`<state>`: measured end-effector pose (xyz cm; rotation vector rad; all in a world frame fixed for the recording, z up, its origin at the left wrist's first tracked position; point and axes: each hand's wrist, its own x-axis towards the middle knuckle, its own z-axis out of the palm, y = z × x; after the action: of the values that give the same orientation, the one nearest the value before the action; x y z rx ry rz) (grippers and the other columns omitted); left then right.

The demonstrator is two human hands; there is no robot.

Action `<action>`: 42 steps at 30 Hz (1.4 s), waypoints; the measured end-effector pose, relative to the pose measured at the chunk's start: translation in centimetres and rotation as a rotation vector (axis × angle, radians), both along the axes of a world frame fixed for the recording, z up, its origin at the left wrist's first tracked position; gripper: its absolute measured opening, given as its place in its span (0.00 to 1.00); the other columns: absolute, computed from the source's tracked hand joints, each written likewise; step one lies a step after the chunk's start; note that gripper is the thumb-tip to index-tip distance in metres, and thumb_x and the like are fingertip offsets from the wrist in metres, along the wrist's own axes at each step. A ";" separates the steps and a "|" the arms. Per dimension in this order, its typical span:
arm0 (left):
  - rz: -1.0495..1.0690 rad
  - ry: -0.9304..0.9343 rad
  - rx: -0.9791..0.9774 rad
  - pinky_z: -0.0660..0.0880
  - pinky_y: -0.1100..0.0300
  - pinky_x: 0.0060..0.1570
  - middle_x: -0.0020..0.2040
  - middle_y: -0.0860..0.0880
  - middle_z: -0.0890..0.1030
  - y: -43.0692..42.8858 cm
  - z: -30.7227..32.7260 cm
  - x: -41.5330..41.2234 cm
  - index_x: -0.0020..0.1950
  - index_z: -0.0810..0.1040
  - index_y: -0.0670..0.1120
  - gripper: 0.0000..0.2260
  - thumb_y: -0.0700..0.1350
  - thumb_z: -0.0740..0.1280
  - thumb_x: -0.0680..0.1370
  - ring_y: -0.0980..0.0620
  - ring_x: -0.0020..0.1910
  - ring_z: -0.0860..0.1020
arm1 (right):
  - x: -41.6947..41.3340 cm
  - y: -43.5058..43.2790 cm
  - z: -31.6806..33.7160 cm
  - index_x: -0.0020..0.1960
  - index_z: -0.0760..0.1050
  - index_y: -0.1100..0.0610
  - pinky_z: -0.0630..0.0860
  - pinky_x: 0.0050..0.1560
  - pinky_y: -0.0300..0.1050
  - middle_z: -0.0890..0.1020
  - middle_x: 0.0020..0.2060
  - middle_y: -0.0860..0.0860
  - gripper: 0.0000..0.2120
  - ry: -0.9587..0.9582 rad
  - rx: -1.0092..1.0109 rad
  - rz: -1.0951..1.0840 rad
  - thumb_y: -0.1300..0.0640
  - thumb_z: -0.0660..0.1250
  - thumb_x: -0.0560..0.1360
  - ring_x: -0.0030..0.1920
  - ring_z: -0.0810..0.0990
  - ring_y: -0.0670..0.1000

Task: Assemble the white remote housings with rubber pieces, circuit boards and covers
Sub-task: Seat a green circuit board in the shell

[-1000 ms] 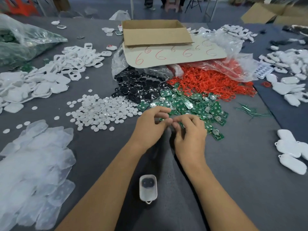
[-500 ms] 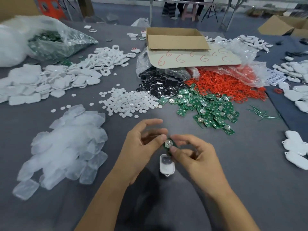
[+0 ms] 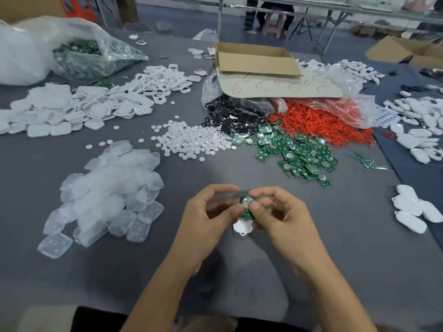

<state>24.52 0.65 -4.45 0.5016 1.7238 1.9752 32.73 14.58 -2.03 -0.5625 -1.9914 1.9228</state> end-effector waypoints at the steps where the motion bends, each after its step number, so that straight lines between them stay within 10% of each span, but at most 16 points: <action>1: -0.011 -0.009 0.013 0.79 0.63 0.50 0.49 0.48 0.88 -0.1 -0.1 0.1 0.57 0.82 0.55 0.13 0.39 0.75 0.76 0.51 0.51 0.86 | 0.0 0.1 0.1 0.51 0.81 0.58 0.80 0.41 0.47 0.84 0.36 0.52 0.07 -0.002 0.000 0.000 0.67 0.69 0.77 0.34 0.81 0.49; 21: -0.012 0.041 0.035 0.81 0.59 0.52 0.53 0.47 0.86 0.1 -1.5 -0.1 0.64 0.77 0.50 0.22 0.40 0.78 0.73 0.49 0.52 0.85 | 1.9 0.6 -0.1 0.51 0.80 0.58 0.74 0.38 0.43 0.81 0.34 0.56 0.05 -0.089 0.095 0.147 0.65 0.69 0.77 0.34 0.77 0.50; 27: -0.031 0.461 -0.436 0.67 0.67 0.64 0.62 0.72 0.74 -0.5 -3.5 -0.4 0.70 0.69 0.68 0.37 0.58 0.80 0.64 0.64 0.67 0.69 | 2.1 2.9 -1.9 0.45 0.83 0.55 0.78 0.45 0.50 0.82 0.33 0.52 0.09 -0.200 0.257 -0.123 0.68 0.71 0.75 0.34 0.79 0.49; 33: -0.077 0.627 -0.618 0.52 0.71 0.67 0.65 0.70 0.73 -0.2 -4.9 -0.5 0.76 0.58 0.70 0.43 0.60 0.78 0.66 0.59 0.71 0.63 | 2.7 3.9 -3.1 0.47 0.83 0.42 0.70 0.43 0.23 0.83 0.36 0.39 0.13 -0.367 0.600 -0.100 0.62 0.73 0.75 0.41 0.80 0.36; 42: -0.027 0.689 -0.608 0.48 0.77 0.64 0.62 0.70 0.75 -0.3 -5.2 -0.5 0.76 0.61 0.67 0.40 0.63 0.76 0.67 0.62 0.69 0.65 | 2.8 4.5 -2.7 0.43 0.81 0.46 0.79 0.50 0.55 0.83 0.36 0.46 0.11 -0.368 0.491 -0.051 0.63 0.72 0.74 0.38 0.82 0.51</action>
<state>23.97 0.30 -9.66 1.0338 2.5652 1.1978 35.50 19.06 -4.75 -0.8584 -2.5277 1.2880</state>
